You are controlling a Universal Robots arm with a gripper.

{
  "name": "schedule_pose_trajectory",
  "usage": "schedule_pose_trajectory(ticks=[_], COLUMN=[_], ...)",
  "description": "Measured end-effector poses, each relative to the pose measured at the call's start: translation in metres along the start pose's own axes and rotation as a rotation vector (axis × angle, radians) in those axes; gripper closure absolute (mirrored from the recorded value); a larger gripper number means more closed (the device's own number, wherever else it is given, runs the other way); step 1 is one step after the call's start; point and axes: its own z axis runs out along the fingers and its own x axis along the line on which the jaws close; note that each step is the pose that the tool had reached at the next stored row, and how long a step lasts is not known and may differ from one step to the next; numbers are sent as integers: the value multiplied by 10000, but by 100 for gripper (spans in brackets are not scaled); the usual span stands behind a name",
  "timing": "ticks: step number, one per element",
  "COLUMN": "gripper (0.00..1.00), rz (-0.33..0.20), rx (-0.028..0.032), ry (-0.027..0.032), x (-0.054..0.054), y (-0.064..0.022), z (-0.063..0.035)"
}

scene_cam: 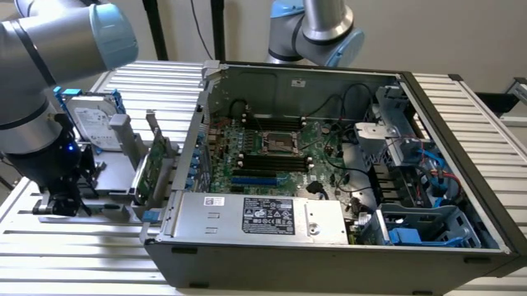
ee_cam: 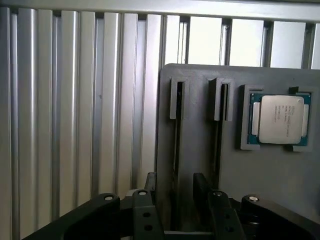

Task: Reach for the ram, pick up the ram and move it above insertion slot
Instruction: 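Pick up the ram and move it above insertion slot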

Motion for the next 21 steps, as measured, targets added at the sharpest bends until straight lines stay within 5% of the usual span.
schedule_pose_trajectory(ticks=[7, 11, 21], gripper=[60, 79, 88], rz=[10, 10, 10], rx=[0, 0, -1], ry=[0, 0, 1], x=[0, 0, 0], y=[5, 5, 5], z=[34, 39, 50])
